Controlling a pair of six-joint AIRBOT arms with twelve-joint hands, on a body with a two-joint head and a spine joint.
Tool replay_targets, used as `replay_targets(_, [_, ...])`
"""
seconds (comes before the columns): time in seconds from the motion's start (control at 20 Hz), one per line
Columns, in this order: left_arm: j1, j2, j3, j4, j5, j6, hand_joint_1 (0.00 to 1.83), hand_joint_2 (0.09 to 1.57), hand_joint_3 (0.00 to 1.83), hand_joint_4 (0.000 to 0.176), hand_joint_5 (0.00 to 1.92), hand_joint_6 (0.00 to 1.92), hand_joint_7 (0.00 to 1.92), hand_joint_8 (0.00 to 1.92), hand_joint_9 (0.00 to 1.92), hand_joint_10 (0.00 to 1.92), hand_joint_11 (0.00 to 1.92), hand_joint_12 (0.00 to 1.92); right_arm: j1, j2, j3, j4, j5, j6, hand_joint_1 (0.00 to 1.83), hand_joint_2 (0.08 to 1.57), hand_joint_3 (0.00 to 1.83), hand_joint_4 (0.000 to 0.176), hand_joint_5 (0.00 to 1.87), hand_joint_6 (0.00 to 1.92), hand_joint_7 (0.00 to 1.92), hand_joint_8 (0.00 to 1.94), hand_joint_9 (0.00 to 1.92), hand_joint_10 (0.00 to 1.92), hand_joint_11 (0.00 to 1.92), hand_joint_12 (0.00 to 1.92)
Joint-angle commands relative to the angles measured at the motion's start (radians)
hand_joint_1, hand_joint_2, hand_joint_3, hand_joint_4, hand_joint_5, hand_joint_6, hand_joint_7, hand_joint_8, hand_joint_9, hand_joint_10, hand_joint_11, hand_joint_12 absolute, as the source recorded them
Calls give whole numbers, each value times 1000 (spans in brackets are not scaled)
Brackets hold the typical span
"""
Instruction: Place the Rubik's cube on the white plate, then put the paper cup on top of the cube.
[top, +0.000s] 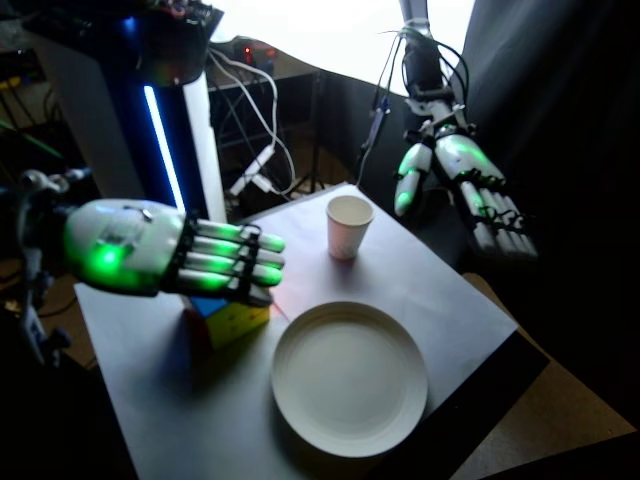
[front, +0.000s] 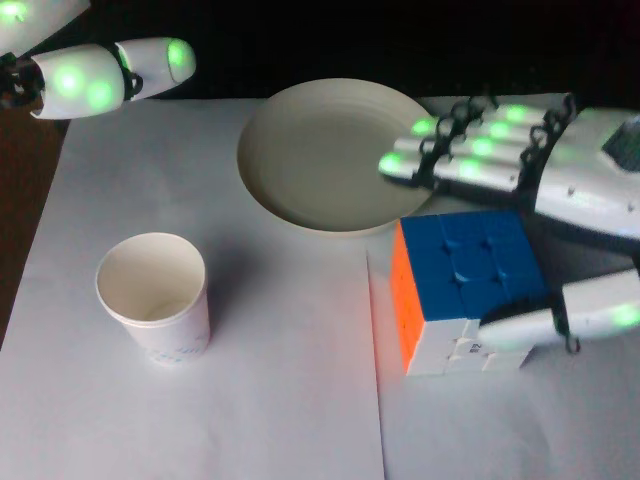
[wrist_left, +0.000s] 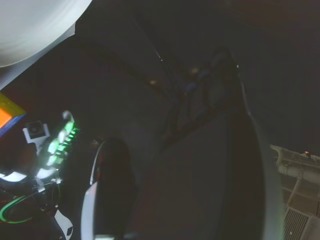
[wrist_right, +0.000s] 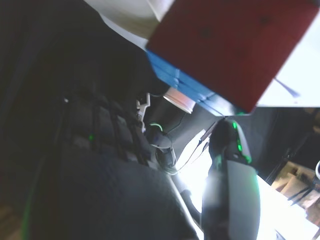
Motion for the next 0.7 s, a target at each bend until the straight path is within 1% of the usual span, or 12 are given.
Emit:
replay_targets(0.0, [-13,1,7,-16,-117,0,44,1258,0,78,0,0,0,0,0,0,0,0,-4,-3,-2,28,111,6,668,1010,0,0,0,0,0,0,0,0,0,0])
replay_targets(0.05, [-13,1,7,-17,-116,0,61,1252,0,87,0,0,0,0,0,0,0,0,-19,-7,1,29,109,6,661,1008,0,0,0,0,0,0,0,0,0,0])
replay_targets(0.1, [-14,0,7,-19,-116,0,64,1253,0,92,0,0,0,0,0,0,0,0,-26,-18,6,32,108,6,631,1007,0,0,0,0,0,0,0,0,0,0])
replay_targets(0.15, [-14,0,7,-21,-117,0,54,1254,0,101,0,0,0,0,0,0,0,0,-29,-31,12,34,99,6,695,995,0,0,0,0,0,0,0,0,0,0])
replay_targets(0.2, [-14,0,7,-21,-117,0,50,1261,1,86,0,0,0,0,0,0,0,0,-29,-44,19,35,90,6,770,980,0,0,0,0,0,0,0,0,2,2])
replay_targets(0.35, [-14,0,8,-22,-117,0,72,1243,0,110,0,0,0,0,0,0,4,2,-30,-79,46,35,58,6,763,1002,1,0,0,0,0,0,7,3,23,14])
replay_targets(0.4, [-14,-1,8,-22,-117,0,98,1255,0,95,0,0,0,0,0,0,0,0,-30,-85,51,35,55,5,806,1007,0,0,0,0,15,8,53,11,4,242])
replay_targets(0.45, [-14,-2,9,-22,-116,0,114,1256,1,97,0,0,0,0,0,0,0,0,-30,-95,60,35,53,5,845,992,0,0,26,7,82,8,107,39,0,796])
replay_targets(0.5, [-14,-3,9,-22,-116,0,121,1257,1,93,0,0,0,0,0,0,0,0,-29,-100,64,35,52,3,833,995,0,0,56,11,123,11,133,69,0,1029])
replay_targets(0.55, [-14,-4,10,-22,-115,0,120,1254,0,96,0,0,0,0,0,0,0,0,-29,-104,66,36,51,-1,775,1008,2,0,85,16,182,16,168,127,0,1246])
replay_targets(0.6, [-14,-4,10,-22,-115,0,129,1252,0,109,0,0,0,0,0,0,0,0,-29,-107,67,36,49,-7,795,1027,0,0,137,15,286,20,74,640,0,1381])
replay_targets(0.65, [-14,-4,10,-22,-115,0,128,1250,0,122,0,0,0,0,0,0,0,0,-29,-108,67,37,45,-16,837,1037,0,0,193,28,368,47,37,909,0,1465])
